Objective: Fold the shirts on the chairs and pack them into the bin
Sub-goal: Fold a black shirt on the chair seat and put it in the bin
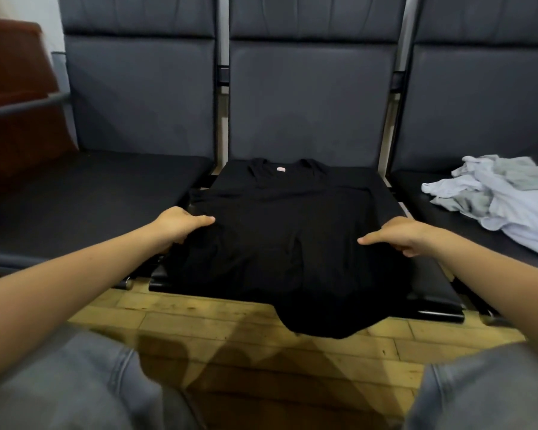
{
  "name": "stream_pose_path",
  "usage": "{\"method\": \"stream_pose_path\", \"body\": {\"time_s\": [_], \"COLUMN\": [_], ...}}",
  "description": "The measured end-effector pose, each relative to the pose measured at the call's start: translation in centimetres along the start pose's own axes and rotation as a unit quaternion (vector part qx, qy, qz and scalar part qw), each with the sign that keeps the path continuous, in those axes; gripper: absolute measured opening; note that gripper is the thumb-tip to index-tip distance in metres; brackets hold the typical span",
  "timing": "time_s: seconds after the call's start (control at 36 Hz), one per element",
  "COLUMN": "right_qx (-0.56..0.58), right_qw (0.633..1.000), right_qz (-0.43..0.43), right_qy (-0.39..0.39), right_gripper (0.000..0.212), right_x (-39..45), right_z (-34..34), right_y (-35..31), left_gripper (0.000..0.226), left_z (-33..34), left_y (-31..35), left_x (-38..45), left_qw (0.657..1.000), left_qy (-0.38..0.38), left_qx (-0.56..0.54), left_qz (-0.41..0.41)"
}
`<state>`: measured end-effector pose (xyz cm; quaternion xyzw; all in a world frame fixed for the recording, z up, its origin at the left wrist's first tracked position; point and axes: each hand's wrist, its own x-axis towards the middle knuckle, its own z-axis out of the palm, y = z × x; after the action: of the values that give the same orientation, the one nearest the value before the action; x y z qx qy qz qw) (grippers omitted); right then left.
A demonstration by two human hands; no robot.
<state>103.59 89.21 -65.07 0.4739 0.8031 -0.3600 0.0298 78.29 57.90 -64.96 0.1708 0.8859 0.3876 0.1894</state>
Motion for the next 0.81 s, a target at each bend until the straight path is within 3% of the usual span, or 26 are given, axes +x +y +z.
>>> {"method": "stream_pose_path", "body": {"time_s": [0.14,0.22,0.31,0.39,0.47,0.61,0.67,0.75,0.81], "right_qx": [0.139,0.294,0.403,0.485,0.526,0.470,0.392,0.273,0.209], "right_qw": [0.989,0.950,0.901,0.859,0.837,0.882,0.918,0.959,0.974], "right_qz": [-0.051,-0.091,-0.135,-0.128,-0.101,-0.036,-0.006,0.007,-0.005], "right_qy": [-0.011,0.046,0.086,0.101,0.112,0.013,-0.059,-0.081,-0.090], "right_gripper": [0.022,0.018,0.020,0.019,0.015,0.015,0.033,0.066,0.081], "right_x": [-2.1,-2.5,-3.8,-4.7,-4.4,-3.4,-3.9,-4.5,-5.0], "right_z": [0.8,0.7,0.1,-1.4,-3.0,-2.2,-1.6,-1.5,-1.8], "right_y": [0.7,1.1,0.7,-0.2,-0.1,2.0,2.6,3.0,3.3], "left_gripper": [0.045,0.037,0.029,0.023,0.025,0.039,0.036,0.032,0.036], "left_z": [0.4,0.7,0.2,-0.9,-1.7,-0.8,-0.1,0.3,-0.3], "left_y": [-0.2,0.2,1.0,1.8,2.1,-0.1,-0.5,-0.2,0.1], "left_x": [-1.8,-2.8,-3.0,-2.4,-1.7,-1.1,-1.8,-2.5,-3.6], "left_qw": [0.994,0.993,0.983,0.941,0.933,0.962,0.973,0.983,0.994], "left_qy": [-0.024,0.015,0.080,0.038,0.055,0.052,0.043,0.014,-0.025], "left_qx": [0.107,0.079,-0.091,-0.321,-0.345,-0.268,-0.227,-0.185,-0.101], "left_qz": [0.022,0.082,0.137,0.104,0.081,0.006,0.001,-0.011,0.009]}}
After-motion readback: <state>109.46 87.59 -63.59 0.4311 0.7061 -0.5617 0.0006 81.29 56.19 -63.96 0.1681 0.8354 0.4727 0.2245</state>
